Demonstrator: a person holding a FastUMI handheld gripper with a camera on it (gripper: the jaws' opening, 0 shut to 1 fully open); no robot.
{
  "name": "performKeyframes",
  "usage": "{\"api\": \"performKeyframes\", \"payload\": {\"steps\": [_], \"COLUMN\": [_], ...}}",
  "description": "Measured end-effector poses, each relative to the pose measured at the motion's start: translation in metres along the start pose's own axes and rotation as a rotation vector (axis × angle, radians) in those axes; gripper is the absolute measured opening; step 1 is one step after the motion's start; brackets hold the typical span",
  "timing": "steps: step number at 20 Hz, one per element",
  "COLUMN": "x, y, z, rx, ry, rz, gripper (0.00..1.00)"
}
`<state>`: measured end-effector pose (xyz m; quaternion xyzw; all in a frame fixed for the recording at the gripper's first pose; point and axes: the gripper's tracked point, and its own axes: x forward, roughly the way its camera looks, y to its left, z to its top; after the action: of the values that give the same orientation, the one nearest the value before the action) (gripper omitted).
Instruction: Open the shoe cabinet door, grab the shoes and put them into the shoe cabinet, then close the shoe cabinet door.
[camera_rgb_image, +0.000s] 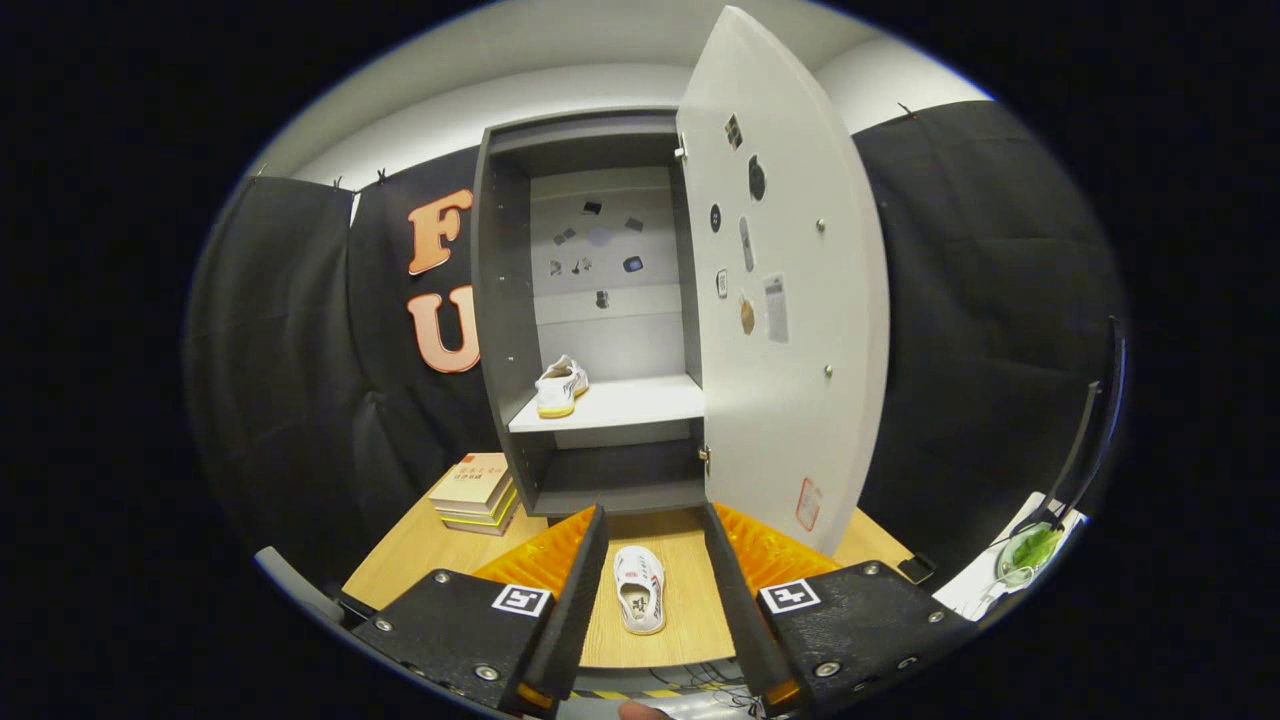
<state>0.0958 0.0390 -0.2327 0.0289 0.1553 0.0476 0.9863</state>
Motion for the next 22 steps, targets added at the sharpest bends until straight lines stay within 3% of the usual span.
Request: {"api": "performKeyframes", "payload": {"steps": [7,18,22], "x": [0.055,0.167,0.203], "y": [0.040,0.058,0.059], "z": [-0.084,-0.230,-0.275], "rx": [0.077,0.149,0.178], "ry": [0.121,0.298,0.364], "rz": [0.086,0.111,0.115], "gripper": [0.70,0.74,0.69]}}
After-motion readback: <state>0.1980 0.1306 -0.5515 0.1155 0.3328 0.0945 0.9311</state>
